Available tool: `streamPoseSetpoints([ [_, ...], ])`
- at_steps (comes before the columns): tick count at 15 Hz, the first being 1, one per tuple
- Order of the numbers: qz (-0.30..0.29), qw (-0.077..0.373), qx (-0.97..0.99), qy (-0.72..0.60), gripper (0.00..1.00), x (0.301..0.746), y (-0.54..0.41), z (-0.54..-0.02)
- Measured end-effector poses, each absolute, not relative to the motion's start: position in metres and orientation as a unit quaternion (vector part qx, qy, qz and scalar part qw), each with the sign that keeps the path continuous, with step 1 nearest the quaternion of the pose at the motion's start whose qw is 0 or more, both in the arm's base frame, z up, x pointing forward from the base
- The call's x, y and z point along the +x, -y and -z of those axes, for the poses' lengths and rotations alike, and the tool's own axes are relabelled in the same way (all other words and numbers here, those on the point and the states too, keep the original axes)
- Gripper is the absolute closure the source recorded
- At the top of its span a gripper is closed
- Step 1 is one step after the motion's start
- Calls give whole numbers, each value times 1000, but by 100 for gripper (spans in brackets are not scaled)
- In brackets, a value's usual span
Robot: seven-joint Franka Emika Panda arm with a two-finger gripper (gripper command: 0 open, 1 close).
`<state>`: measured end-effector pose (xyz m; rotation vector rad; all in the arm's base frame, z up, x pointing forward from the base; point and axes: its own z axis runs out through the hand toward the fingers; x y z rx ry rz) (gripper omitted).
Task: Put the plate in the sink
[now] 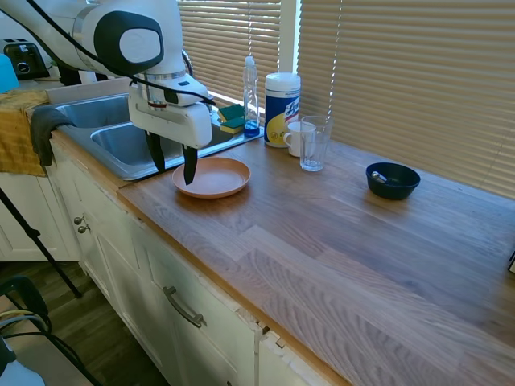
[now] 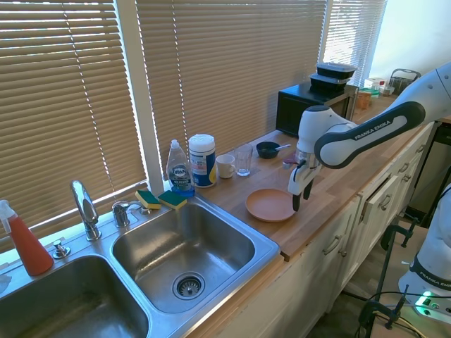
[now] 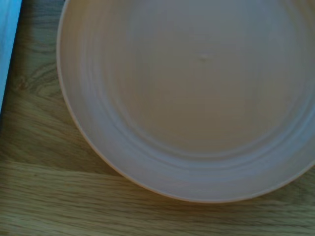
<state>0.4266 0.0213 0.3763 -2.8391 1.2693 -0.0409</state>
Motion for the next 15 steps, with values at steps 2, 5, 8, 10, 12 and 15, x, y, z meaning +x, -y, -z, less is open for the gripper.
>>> streamPoseSetpoints([
  [2, 15, 10, -914, -406, 0, 427, -21, -376],
  [5, 22, 14, -908, -419, 0, 431, -19, -381],
  [8, 31, 24, -894, -445, 0, 448, 5, -389],
  [10, 31, 30, -882, -468, 0, 460, 27, -386],
  [12, 23, 47, -868, -493, 0, 475, 49, -383],
  [15, 6, 84, -857, -508, 0, 498, 83, -369],
])
